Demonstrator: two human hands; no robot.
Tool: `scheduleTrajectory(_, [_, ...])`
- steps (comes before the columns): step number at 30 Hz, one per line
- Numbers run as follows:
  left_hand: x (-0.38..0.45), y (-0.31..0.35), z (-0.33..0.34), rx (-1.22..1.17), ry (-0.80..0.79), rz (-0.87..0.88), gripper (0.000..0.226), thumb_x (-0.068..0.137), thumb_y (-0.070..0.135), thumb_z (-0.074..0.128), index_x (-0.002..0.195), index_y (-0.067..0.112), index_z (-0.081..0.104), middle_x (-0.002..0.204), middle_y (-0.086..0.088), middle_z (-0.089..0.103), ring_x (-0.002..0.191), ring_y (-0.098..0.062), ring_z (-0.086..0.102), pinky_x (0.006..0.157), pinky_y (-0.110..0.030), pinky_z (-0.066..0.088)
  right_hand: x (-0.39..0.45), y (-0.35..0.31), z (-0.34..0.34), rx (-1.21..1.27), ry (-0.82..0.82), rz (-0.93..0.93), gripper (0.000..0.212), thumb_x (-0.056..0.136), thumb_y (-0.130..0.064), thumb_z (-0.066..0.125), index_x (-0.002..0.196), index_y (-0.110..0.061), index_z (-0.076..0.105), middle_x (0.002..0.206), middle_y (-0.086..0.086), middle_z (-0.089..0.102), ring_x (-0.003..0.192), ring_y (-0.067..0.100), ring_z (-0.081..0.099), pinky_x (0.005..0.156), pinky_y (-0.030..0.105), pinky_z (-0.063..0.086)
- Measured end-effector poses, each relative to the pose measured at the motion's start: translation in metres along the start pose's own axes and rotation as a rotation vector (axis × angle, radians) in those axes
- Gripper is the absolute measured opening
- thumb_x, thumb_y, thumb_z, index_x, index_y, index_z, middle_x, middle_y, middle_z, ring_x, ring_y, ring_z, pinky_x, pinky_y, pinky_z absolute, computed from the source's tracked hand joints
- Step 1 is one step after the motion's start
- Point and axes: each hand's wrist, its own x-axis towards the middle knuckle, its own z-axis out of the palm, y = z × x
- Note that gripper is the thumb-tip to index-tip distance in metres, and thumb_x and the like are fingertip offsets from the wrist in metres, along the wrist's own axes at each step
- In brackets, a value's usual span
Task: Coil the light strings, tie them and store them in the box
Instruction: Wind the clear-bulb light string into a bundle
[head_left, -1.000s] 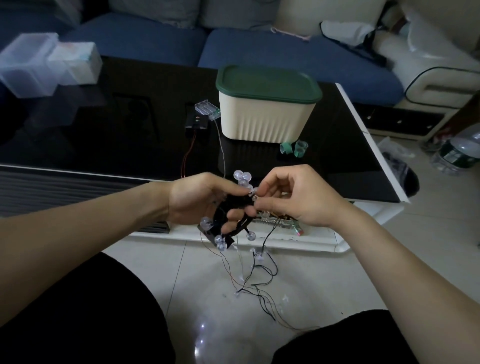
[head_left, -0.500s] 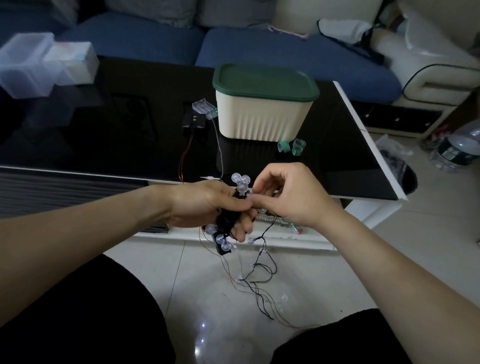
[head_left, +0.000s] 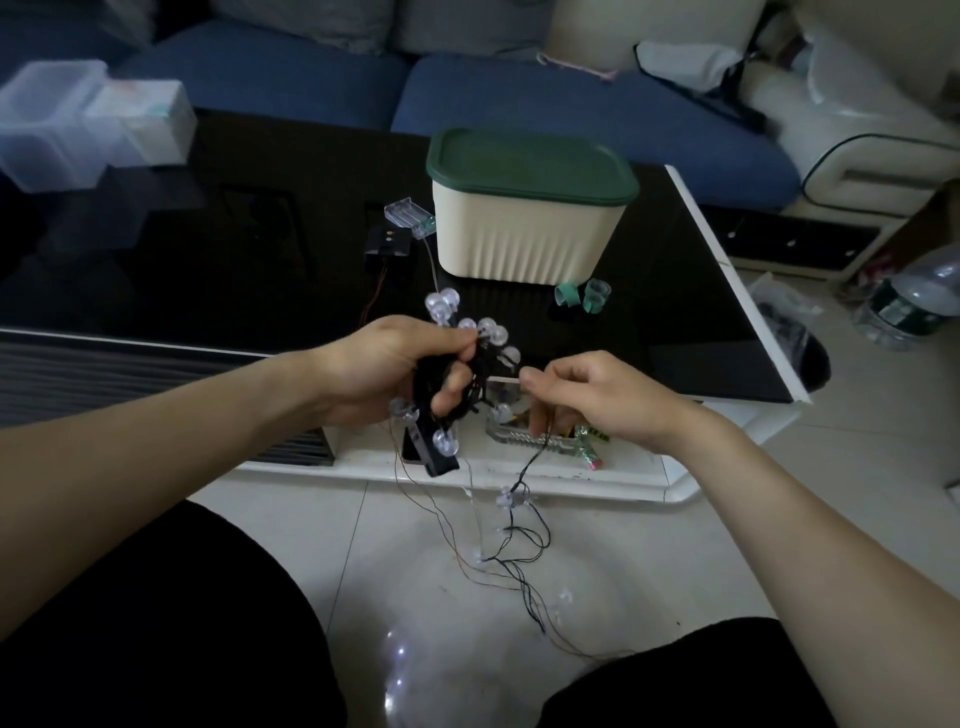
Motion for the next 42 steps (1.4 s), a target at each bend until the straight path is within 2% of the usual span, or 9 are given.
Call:
scheduleTrajectory(1, [0.001, 0.001, -0.001, -0.029, 0.047, 0.021, 0.025, 0.094, 0.03, 0.053, 0.076, 0.013, 0.054, 0.062, -0.005, 0.056, 0.049, -0.016, 0.052, 0.053, -0.027, 0.027, 0.0, 0.002, 0.001, 0.08, -0.043, 0.022, 0.053, 0.081, -0.057, 0.058, 0.087, -0.005, 0.064, 0.074, 0.006, 0.071, 0.08, 0.023, 0.069, 0.084, 0.041, 0.057])
scheduleTrajectory(6, [0.003, 0.005, 0.001, -0.247, 0.16, 0.069, 0.024, 0.102, 0.02, 0.046, 0.086, 0.008, 0.058, 0.078, -0.012, 0.072, 0.068, -0.019, 0.071, 0.063, -0.023, 0.058, 0.007, 0.008, 0.004, 0.177, -0.016, 0.091, 0.064, 0.098, -0.053, 0.047, 0.106, 0.008, 0.065, 0.062, 0.0, 0.056, 0.059, 0.017, 0.055, 0.07, 0.038, 0.051])
scheduleTrajectory(10, [0.006, 0.002, -0.001, -0.354, 0.169, 0.079, 0.014, 0.096, 0.01, 0.053, 0.099, -0.002, 0.06, 0.094, -0.017, 0.071, 0.085, -0.023, 0.071, 0.07, -0.026, 0.059, 0.012, 0.001, 0.014, 0.013, 0.159, 0.077, 0.054, 0.101, -0.05, 0.05, 0.088, -0.003, 0.073, 0.054, -0.007, 0.051, 0.053, 0.011, 0.048, 0.057, 0.026, 0.042])
scheduleTrajectory(15, [0.006, -0.004, -0.001, -0.189, 0.119, 0.085, 0.027, 0.076, 0.005, 0.063, 0.101, -0.006, 0.063, 0.092, -0.015, 0.074, 0.087, -0.023, 0.073, 0.079, -0.026, 0.059, 0.016, -0.007, 0.033, -0.004, 0.248, 0.017, 0.032, 0.098, -0.027, 0.061, 0.071, -0.011, 0.068, 0.057, 0.0, 0.055, 0.048, 0.007, 0.046, 0.052, 0.02, 0.038])
scheduleTrajectory(19, [0.003, -0.006, 0.002, -0.019, 0.048, 0.123, 0.024, 0.083, 0.01, 0.062, 0.097, -0.009, 0.068, 0.093, -0.021, 0.069, 0.09, -0.024, 0.069, 0.091, -0.03, 0.055, 0.02, -0.008, 0.04, 0.001, 0.286, -0.007, 0.034, 0.098, -0.021, 0.057, 0.066, -0.014, 0.062, 0.051, -0.006, 0.053, 0.045, 0.007, 0.045, 0.047, 0.018, 0.036])
scheduleTrajectory(25, [0.0, -0.002, 0.013, -0.025, 0.097, 0.017, 0.026, 0.101, 0.017, 0.047, 0.085, 0.002, 0.061, 0.07, -0.012, 0.065, 0.066, -0.02, 0.068, 0.052, -0.022, 0.046, 0.022, -0.008, 0.039, -0.062, 0.352, 0.01, 0.037, 0.091, -0.035, 0.068, 0.065, -0.009, 0.068, 0.048, -0.005, 0.054, 0.043, 0.005, 0.047, 0.044, 0.013, 0.034])
scheduleTrajectory(31, [-0.001, 0.006, 0.006, -0.236, 0.209, 0.014, 0.026, 0.099, 0.025, 0.049, 0.077, 0.011, 0.055, 0.061, -0.004, 0.052, 0.063, -0.021, 0.061, 0.066, -0.028, 0.052, 0.02, -0.008, 0.037, -0.063, 0.279, 0.1, 0.047, 0.092, -0.049, 0.064, 0.061, -0.013, 0.066, 0.042, -0.004, 0.045, 0.036, 0.008, 0.038, 0.043, 0.018, 0.03])
scheduleTrajectory(37, [0.001, 0.009, 0.005, -0.381, 0.189, 0.083, 0.027, 0.101, 0.021, 0.047, 0.079, 0.011, 0.057, 0.067, -0.005, 0.066, 0.082, -0.021, 0.074, 0.074, -0.028, 0.06, 0.021, -0.006, 0.04, -0.028, 0.219, 0.065, 0.047, 0.098, -0.046, 0.057, 0.07, -0.011, 0.072, 0.052, 0.0, 0.054, 0.041, 0.004, 0.044, 0.05, 0.021, 0.035])
scheduleTrajectory(42, [0.003, 0.003, 0.001, -0.361, 0.134, 0.078, 0.017, 0.094, 0.015, 0.056, 0.088, 0.004, 0.066, 0.082, -0.008, 0.072, 0.086, -0.02, 0.072, 0.077, -0.03, 0.059, 0.02, -0.01, 0.048, 0.282, 0.209, -0.024, 0.042, 0.106, -0.033, 0.046, 0.083, -0.005, 0.068, 0.066, 0.008, 0.06, 0.048, 0.013, 0.044, 0.048, 0.028, 0.031])
